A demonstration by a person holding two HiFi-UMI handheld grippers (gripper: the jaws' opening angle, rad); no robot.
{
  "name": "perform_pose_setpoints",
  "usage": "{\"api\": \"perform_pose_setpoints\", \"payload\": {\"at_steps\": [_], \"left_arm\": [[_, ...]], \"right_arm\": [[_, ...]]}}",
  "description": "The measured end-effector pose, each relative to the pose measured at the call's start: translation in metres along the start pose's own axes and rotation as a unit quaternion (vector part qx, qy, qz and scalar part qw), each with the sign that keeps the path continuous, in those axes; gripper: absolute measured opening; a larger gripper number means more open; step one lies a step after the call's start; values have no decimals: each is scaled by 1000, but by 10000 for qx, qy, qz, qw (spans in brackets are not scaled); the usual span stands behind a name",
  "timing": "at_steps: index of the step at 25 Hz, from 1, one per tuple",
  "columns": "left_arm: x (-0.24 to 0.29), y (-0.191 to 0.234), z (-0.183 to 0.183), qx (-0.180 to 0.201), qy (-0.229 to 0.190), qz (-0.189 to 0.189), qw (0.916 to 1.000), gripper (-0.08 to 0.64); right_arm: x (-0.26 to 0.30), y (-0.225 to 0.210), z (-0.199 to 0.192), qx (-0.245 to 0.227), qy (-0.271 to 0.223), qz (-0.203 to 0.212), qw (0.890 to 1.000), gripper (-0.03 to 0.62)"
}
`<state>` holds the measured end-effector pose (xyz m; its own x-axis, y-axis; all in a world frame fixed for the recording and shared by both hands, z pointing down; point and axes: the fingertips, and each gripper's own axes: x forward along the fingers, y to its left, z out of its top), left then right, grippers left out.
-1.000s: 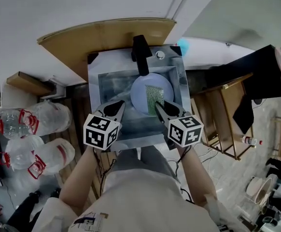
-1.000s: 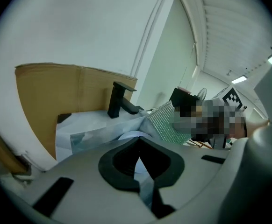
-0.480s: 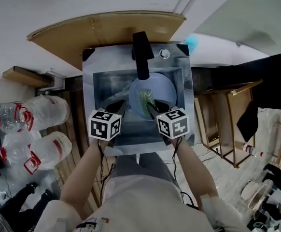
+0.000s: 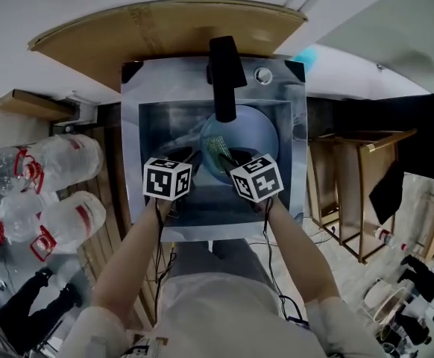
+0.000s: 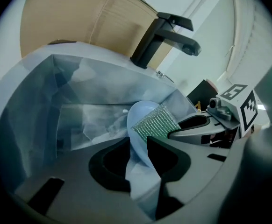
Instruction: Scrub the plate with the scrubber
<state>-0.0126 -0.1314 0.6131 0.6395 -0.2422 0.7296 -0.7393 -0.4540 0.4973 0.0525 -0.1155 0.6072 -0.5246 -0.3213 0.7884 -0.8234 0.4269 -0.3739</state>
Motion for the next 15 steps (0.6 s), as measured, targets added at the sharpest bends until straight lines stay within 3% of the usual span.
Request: {"api": "perform_pose_setpoints", "payload": {"at_steps": [9, 12, 15], "left_arm": [[44, 8, -29, -136, 556, -43, 9984, 129], [53, 7, -32, -201, 582, -70, 9981, 127], [60, 7, -33, -258, 606, -86, 9978, 110]], "right_arm": [[30, -23, -6, -149, 587, 245, 9979, 106], [36, -30, -8, -402, 859, 227, 9952, 112], [44, -41, -9, -895, 1128, -75, 9896, 127]]}}
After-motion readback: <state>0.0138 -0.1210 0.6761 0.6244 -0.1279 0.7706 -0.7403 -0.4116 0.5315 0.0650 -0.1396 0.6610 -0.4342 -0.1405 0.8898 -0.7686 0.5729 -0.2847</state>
